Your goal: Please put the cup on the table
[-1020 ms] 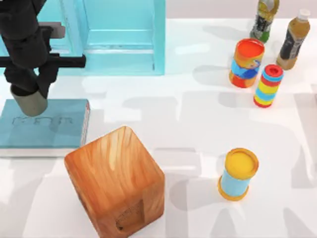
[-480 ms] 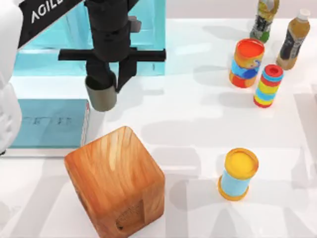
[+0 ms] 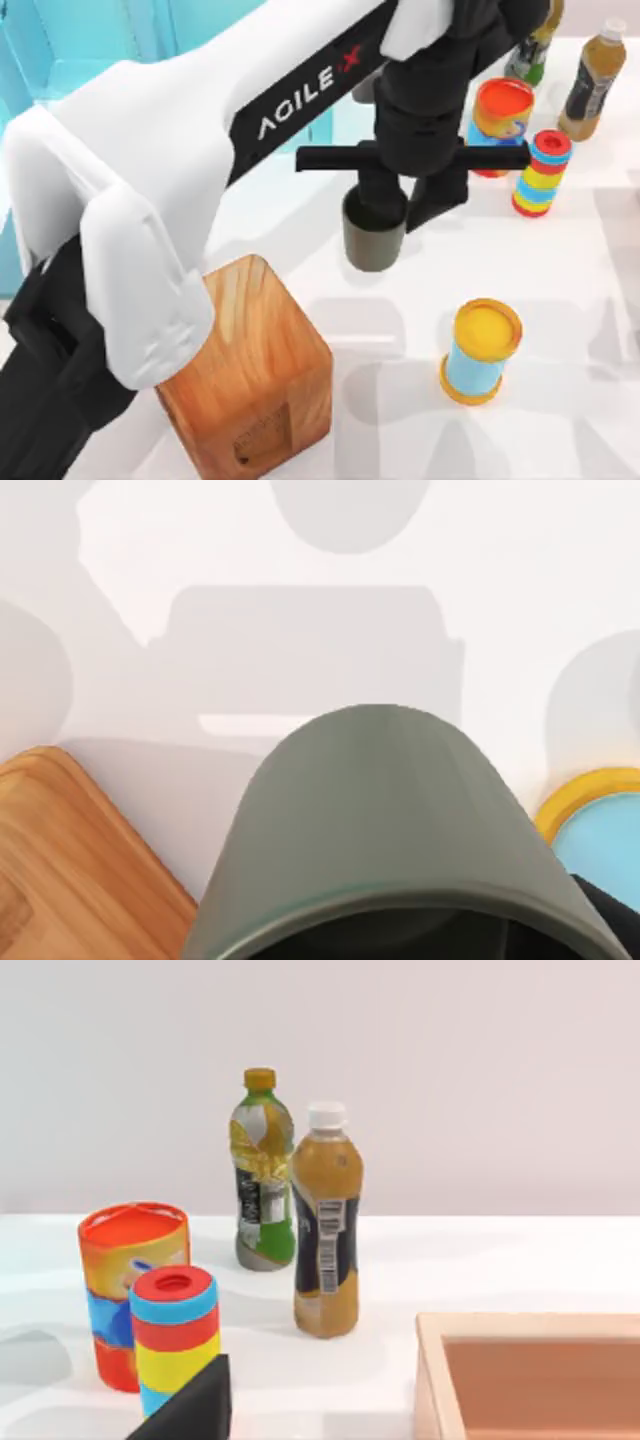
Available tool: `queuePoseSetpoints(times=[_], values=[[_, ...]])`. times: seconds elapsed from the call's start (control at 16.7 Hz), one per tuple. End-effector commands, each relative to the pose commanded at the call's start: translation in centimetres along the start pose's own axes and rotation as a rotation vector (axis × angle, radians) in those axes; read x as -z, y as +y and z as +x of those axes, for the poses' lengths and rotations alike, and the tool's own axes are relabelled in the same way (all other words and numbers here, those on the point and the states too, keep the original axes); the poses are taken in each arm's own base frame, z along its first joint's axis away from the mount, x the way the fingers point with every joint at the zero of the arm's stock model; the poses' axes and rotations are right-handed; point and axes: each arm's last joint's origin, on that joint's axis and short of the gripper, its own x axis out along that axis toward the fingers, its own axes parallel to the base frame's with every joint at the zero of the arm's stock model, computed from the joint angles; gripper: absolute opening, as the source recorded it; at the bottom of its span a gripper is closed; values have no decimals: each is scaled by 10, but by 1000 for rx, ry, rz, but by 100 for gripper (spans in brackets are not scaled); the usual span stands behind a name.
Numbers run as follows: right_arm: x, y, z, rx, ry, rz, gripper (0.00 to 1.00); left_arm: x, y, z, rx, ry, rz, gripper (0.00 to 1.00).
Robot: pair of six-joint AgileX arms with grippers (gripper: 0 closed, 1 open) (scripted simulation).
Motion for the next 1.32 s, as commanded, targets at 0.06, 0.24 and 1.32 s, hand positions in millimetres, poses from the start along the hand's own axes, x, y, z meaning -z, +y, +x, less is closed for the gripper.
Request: queuePoseSetpoints(times=[0.06,0.24,1.32], values=[[0,0,0,0,0,0,100,2,-2,0,-1,1,0,0],[0,0,0,0,0,0,100,2,-2,0,-1,1,0,0],[0,0,0,0,0,0,100,3,6,65,-1,1,0,0]])
